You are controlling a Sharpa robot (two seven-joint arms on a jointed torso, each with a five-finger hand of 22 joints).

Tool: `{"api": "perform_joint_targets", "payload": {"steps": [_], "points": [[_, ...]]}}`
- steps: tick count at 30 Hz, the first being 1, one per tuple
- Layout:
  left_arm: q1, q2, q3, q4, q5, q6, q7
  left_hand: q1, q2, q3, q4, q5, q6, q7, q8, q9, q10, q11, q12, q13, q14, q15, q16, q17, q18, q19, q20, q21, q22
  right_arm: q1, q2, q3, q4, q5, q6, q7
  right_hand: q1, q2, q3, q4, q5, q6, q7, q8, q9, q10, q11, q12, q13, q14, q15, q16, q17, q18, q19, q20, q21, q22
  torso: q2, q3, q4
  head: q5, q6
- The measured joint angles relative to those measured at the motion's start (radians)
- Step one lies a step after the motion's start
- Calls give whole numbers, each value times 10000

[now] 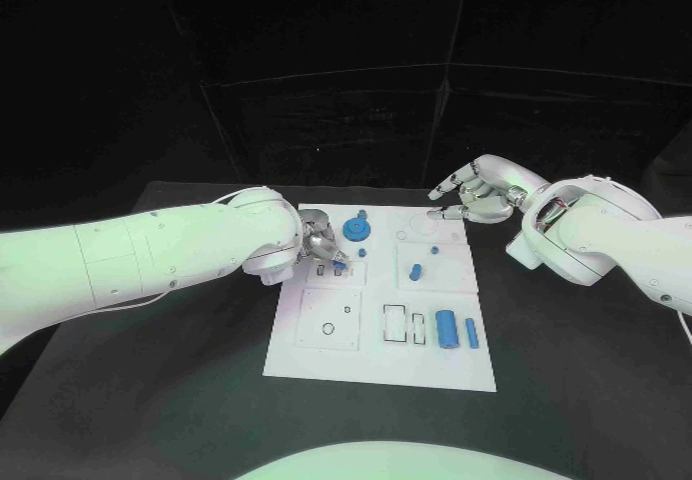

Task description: Assemble the parts on the task board

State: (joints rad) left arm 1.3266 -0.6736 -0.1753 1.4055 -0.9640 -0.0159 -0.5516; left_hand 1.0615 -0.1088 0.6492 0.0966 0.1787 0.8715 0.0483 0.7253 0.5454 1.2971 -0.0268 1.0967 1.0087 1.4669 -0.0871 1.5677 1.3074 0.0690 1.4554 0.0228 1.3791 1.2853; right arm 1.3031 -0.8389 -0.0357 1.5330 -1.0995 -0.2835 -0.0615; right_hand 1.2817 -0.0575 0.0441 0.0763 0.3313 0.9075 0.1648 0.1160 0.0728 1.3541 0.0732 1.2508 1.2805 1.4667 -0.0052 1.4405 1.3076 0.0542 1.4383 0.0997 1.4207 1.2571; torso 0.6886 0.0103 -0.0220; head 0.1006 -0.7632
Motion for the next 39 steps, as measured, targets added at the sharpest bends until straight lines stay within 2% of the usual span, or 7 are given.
{"api": "perform_joint_targets", "payload": {"steps": [9,39], "points": [[-15,-17,-28,26,-174,183,-97,13,13,0,-1,-9,1,1,0,-1,37,-37,0,17,0,0,0,0,1,0,0,38,26,0,3,0,-1,0,-6,15,0,0,0,0,0,0,0,0,0,0,0,0,0,0,0,0,-1,0,0,0,0,0,1,1,0,0,-8],[2,-61,-13,103,-277,633,-319,12,37,-1,-3,13,-13,23,35,13,35,-34,41,26,0,0,0,0,0,33,-32,37,69,-1,18,0,-12,-1,-5,25,0,0,1,-1,36,0,0,0,0,0,0,-50,-7,0,0,0,-2,0,-35,-35,-43,-14,-5,6,0,17,-43]]}}
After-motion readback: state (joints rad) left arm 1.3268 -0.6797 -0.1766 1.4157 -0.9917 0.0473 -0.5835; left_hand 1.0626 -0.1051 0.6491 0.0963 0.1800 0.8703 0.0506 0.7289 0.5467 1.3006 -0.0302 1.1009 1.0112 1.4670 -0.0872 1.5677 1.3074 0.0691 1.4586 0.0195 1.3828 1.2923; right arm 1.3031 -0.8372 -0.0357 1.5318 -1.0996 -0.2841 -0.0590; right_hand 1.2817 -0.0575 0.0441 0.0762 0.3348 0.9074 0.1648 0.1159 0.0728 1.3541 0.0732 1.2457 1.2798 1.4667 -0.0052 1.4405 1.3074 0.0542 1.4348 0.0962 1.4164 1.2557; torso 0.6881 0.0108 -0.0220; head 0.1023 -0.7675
